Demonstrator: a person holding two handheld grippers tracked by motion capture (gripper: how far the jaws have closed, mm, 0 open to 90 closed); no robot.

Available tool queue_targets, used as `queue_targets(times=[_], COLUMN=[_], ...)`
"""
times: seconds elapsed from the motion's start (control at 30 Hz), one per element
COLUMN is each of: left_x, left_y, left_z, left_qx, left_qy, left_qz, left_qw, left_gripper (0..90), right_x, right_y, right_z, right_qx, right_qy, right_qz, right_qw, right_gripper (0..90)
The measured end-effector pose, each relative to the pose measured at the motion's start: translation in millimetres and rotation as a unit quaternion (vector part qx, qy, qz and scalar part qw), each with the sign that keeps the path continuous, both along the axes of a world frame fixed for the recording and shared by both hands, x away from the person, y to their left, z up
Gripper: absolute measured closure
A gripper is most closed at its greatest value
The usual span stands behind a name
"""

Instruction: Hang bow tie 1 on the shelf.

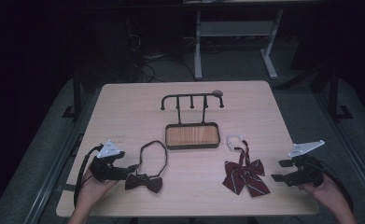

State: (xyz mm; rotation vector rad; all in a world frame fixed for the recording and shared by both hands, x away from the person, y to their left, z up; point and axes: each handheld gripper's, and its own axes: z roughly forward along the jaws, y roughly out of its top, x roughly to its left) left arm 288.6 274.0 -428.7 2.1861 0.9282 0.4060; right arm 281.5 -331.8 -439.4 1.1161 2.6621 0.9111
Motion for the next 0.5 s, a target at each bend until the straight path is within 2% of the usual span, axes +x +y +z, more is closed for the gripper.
queue_targets(times=[0.17, 0.2, 0.27, 0.33, 0.5], left_x=[1.1, 0.9, 0.6, 0.3, 0.1], left_y=[0.1, -0.2, -0.1, 0.4, 0.6], left_z=[0.3, 0.1, -0.2, 0.3, 0.2], left_qx=[0.002, 0.001, 0.003, -0.001, -0.001], left_qy=[0.0, 0.0, 0.001, 0.0, 0.001], left_qz=[-0.004, -0.004, -0.006, -0.004, -0.002], left_qw=[1.0, 1.0, 1.0, 1.0, 1.0], left_gripper=[26.6, 26.5, 26.5, 26.5, 26.4], right_x=[-0.6, -1.1, -0.3, -0.3, 0.7], right_y=[2.9, 5.1, 8.1, 11.7, 21.8], right_z=[1.4, 1.9, 2.6, 5.6, 11.7], right_qx=[0.004, 0.004, -0.003, 0.0, -0.002], right_qy=[-0.004, 0.004, 0.001, -0.002, -0.004], right_qz=[0.008, 0.003, 0.006, 0.008, 0.027], right_qw=[1.0, 1.0, 1.0, 1.0, 0.9996], right_gripper=[30.8, 30.8, 30.8, 30.8, 30.2])
